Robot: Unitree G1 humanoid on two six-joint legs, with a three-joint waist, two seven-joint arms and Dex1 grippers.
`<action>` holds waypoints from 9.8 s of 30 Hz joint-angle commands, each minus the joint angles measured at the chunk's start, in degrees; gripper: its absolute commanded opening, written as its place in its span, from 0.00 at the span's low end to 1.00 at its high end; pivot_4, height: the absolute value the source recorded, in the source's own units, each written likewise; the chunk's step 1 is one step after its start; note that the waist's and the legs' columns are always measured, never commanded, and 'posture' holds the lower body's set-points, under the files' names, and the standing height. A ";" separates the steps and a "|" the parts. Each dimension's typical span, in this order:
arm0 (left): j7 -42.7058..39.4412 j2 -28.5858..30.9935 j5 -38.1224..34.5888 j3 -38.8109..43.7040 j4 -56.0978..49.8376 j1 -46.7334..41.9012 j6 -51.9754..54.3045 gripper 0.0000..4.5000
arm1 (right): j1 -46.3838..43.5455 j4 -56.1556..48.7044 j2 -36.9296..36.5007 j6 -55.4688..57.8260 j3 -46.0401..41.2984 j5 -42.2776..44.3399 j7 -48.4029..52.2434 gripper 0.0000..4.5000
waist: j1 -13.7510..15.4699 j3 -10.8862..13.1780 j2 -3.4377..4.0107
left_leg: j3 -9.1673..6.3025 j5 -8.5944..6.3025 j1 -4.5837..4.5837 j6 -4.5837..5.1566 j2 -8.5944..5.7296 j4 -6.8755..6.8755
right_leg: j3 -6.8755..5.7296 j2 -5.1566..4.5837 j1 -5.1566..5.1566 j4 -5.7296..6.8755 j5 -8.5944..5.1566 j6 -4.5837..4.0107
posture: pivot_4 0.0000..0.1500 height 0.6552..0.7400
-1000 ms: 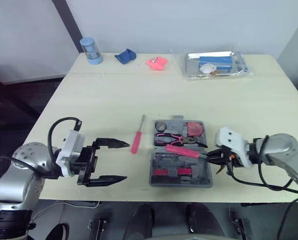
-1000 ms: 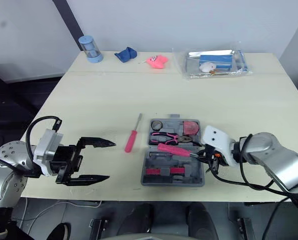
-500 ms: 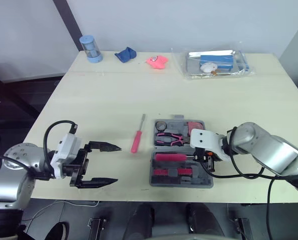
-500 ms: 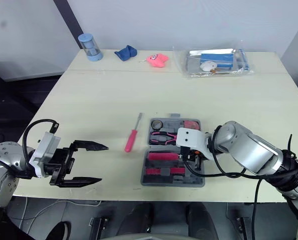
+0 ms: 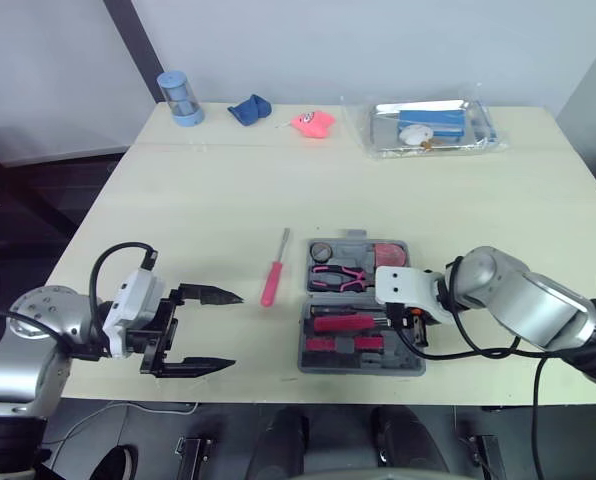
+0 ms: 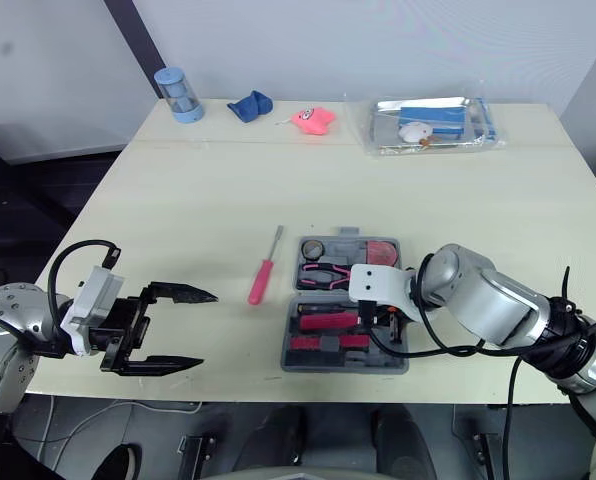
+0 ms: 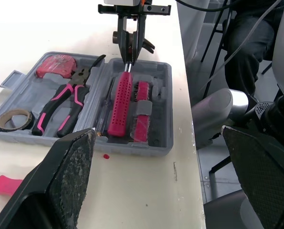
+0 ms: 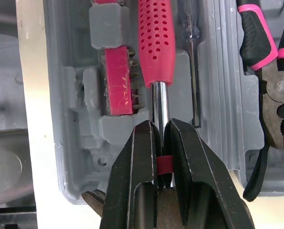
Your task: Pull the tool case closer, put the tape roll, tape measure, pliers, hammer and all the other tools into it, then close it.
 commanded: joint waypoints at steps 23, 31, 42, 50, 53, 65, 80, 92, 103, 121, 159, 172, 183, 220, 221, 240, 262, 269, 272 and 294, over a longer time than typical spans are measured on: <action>-1.81 0.26 -0.67 0.34 -1.49 1.69 -0.79 1.00 | 0.68 1.79 4.34 -5.23 -0.31 -4.60 0.50 0.81 | -1.10 0.00 0.00 | -0.05 0.00 0.00 0.00 0.00 0.00 | -0.04 0.00 0.00 0.03 0.00 0.00 | 1.00 1.00; -1.71 -0.14 -0.69 -0.11 -1.12 1.14 -0.77 1.00 | 6.18 1.49 6.94 -10.72 -10.68 -0.66 -1.70 0.89 | -1.11 -0.01 -0.01 | -0.06 0.00 0.00 0.00 0.00 0.01 | -0.05 0.00 0.01 0.03 0.00 -0.01 | 1.00 1.00; -1.46 -0.86 -0.70 -1.03 -0.85 0.28 -0.98 1.00 | 17.37 12.21 13.81 -30.83 -14.78 -0.41 -1.07 0.01 | -1.37 -0.03 -0.06 | -0.06 0.00 0.01 0.00 0.00 0.06 | -0.05 0.01 0.03 0.08 0.01 -0.01 | 1.00 1.00; -1.13 -0.93 -0.69 -0.77 -1.14 0.54 -0.88 1.00 | 17.29 22.83 16.46 -37.28 -10.75 -6.09 0.76 0.01 | -1.35 -0.03 -0.05 | -0.06 0.00 0.02 0.00 -0.01 0.05 | -0.04 0.01 0.02 0.08 0.01 -0.01 | 1.00 1.00; -0.89 -0.98 -0.72 -0.64 -1.39 0.78 -0.81 1.00 | 17.74 25.77 16.57 -38.85 -9.36 -8.70 1.03 0.01 | -1.40 -0.07 -0.07 | -0.06 0.00 0.05 0.00 0.00 0.05 | -0.04 0.02 0.03 0.10 0.01 -0.01 | 1.00 1.00; 5.55 -4.65 -3.17 3.49 -5.67 8.20 1.29 1.00 | 26.49 14.67 15.58 -42.99 -25.81 -0.80 -2.28 0.01 | -1.14 -0.13 -0.11 | -0.06 0.00 0.10 0.00 -0.01 0.06 | -0.03 0.00 0.12 0.08 0.01 -0.01 | 1.00 1.00; 23.90 -15.41 -1.33 11.86 2.30 14.46 3.34 1.00 | 53.16 18.08 16.30 -52.42 -60.21 14.80 -6.71 0.01 | 0.21 -0.18 -0.15 | 0.01 0.00 0.14 0.00 -0.02 0.06 | 0.03 -0.01 0.18 0.04 0.01 -0.01 | 1.00 1.00; 30.11 -19.75 0.72 16.41 8.10 19.61 0.47 1.00 | 62.30 30.49 16.50 -60.63 -71.35 17.50 -4.45 0.99 | 0.11 -0.24 -0.15 | 0.28 -0.01 1.06 0.01 0.01 -0.10 | 0.29 0.01 1.02 -0.03 -0.03 0.00 | 1.00 1.00; 42.16 -22.47 1.61 13.04 3.21 13.13 7.38 1.00 | 60.89 19.48 14.94 -55.10 -66.52 21.79 -2.15 0.99 | 0.21 -0.29 -0.13 | 0.26 -0.01 1.05 0.01 0.01 -0.07 | 0.30 0.00 1.04 -0.03 -0.02 0.01 | 1.00 1.00; 68.28 -31.52 13.14 -3.62 -3.03 -5.15 23.53 1.00 | 47.34 6.20 7.03 -48.78 -56.55 27.54 8.38 0.99 | 0.39 -0.33 -0.20 | 0.14 -0.01 0.99 0.00 -0.06 0.00 | 0.21 -0.02 1.06 -0.04 0.00 0.04 | 1.00 1.00; 82.63 -43.84 20.63 -8.63 0.44 -15.11 39.93 0.14 | 47.29 5.32 7.52 -50.33 -54.38 24.54 7.66 1.00 | 0.56 -0.33 -0.23 | -0.02 0.00 0.93 -0.01 -0.15 0.06 | 0.06 -0.09 1.09 -0.06 0.00 0.04 | 1.00 1.00; 68.79 -32.03 14.01 -2.67 -11.53 -8.52 37.49 0.14 | 46.58 5.70 7.58 -50.48 -54.03 25.00 8.12 1.00 | 0.40 -0.31 -0.25 | -0.05 0.00 0.90 -0.01 -0.14 0.04 | 0.00 -0.09 1.08 -0.10 0.00 0.04 | 1.00 1.00; 36.03 -8.05 6.75 -6.05 -17.12 -3.74 31.31 0.14 | 45.81 5.91 4.17 -49.86 -54.60 27.93 14.54 1.00 | 0.40 -0.28 -0.23 | -0.04 -0.01 0.89 -0.01 -0.12 -0.06 | -0.01 -0.10 1.09 -0.21 -0.01 0.03 | 1.00 1.00; 22.30 -12.29 25.82 -48.08 -16.39 -32.67 44.09 0.14 | 53.82 8.03 1.16 -53.55 -58.45 25.66 19.58 1.00 | 0.34 -0.25 -0.26 | -0.06 -0.01 0.85 0.01 -0.12 0.00 | -0.04 -0.07 1.11 -0.23 -0.02 0.06 | 1.00 1.00; 22.54 -12.59 25.78 -48.42 -16.79 -32.85 45.16 0.14 | 53.80 7.95 1.24 -53.56 -58.34 25.62 19.52 1.00 | 0.32 -0.25 -0.26 | -0.06 -0.01 0.85 0.01 -0.13 0.00 | -0.04 -0.07 1.11 -0.23 -0.02 0.06 | 1.00 1.00; 26.91 -18.61 25.92 -53.35 -13.36 -33.81 49.74 0.14 | 57.10 5.80 1.01 -53.39 -60.03 25.83 18.44 1.00 | 0.44 -0.25 -0.25 | -0.07 -0.01 0.86 0.00 -0.13 0.03 | -0.04 -0.07 1.12 -0.20 -0.02 0.06 | 1.00 1.00; 27.59 -19.98 25.20 -53.79 -10.16 -33.73 49.17 0.78 | 58.94 4.27 1.18 -53.03 -60.85 25.79 17.48 1.00 | 0.60 -0.26 -0.24 | -0.07 -0.01 0.90 0.00 -0.15 0.07 | -0.03 -0.08 1.18 -0.17 -0.02 0.06 | 1.00 1.00; 26.01 -16.97 23.30 -52.34 -13.86 -34.60 50.92 0.83 | 58.45 4.43 1.32 -53.05 -60.43 25.66 17.16 1.00 | 0.32 -0.27 -0.24 | -0.07 0.00 0.92 0.00 -0.14 0.09 | -0.03 -0.07 1.19 -0.12 -0.02 0.06 | 1.00 1.00; 25.48 -15.51 22.64 -51.90 -15.20 -34.82 50.82 0.83 | 58.28 4.56 1.50 -53.18 -60.17 25.48 17.04 1.00 | 0.34 -0.27 -0.24 | -0.07 0.00 0.92 0.00 -0.13 0.10 | -0.03 -0.07 1.19 -0.10 -0.02 0.06 | 1.00 1.00; 20.59 -11.30 15.30 -35.47 -13.56 -26.66 29.56 0.83 | 56.12 6.15 3.10 -54.16 -58.58 24.25 16.63 1.00 | 0.42 -0.26 -0.25 | -0.06 -0.01 0.90 0.00 -0.14 0.08 | -0.03 -0.09 1.18 -0.14 -0.03 0.06 | 1.00 1.00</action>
